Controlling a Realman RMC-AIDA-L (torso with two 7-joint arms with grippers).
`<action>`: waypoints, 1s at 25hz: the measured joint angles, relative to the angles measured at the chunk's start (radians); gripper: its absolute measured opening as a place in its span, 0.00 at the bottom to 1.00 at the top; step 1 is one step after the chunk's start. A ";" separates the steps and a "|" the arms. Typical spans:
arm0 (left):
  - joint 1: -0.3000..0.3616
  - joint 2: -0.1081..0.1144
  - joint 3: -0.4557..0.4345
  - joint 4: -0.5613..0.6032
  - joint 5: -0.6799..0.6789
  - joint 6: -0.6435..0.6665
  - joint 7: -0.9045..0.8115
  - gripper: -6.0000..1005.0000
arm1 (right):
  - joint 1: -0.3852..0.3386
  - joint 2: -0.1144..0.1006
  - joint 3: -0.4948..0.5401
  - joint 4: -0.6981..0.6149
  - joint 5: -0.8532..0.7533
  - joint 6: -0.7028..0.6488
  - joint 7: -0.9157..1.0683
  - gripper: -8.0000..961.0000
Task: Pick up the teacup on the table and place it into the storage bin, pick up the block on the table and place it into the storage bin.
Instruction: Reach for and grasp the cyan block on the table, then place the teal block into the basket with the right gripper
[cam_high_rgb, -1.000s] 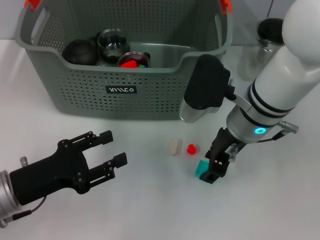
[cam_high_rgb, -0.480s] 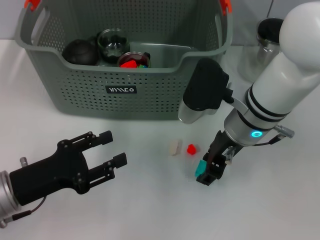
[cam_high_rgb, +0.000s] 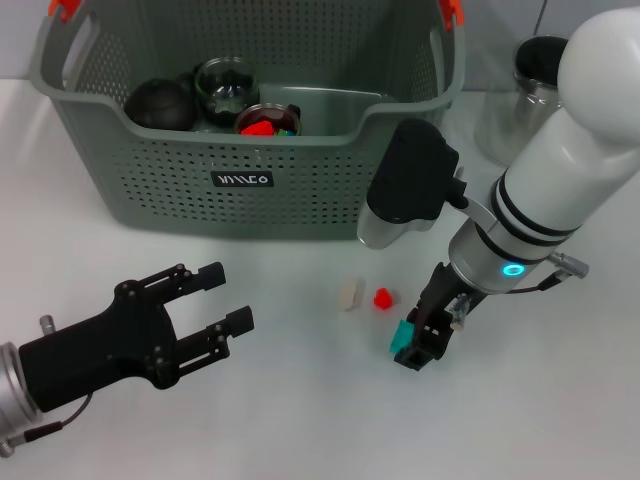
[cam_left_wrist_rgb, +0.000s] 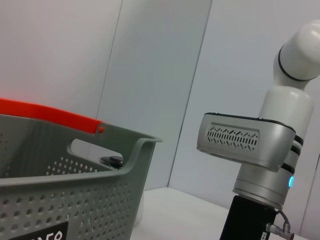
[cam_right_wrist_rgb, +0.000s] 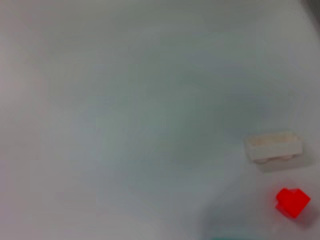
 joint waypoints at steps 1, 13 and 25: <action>0.000 0.000 0.000 0.000 0.000 0.000 0.000 0.66 | 0.000 0.000 0.000 0.000 0.000 0.002 0.001 0.63; 0.000 0.000 0.000 -0.005 0.000 -0.008 0.000 0.66 | -0.021 -0.010 0.067 -0.079 0.020 -0.061 0.012 0.44; -0.002 0.003 -0.002 -0.005 -0.002 -0.008 -0.003 0.66 | -0.211 -0.013 0.554 -0.768 0.224 -0.400 -0.010 0.43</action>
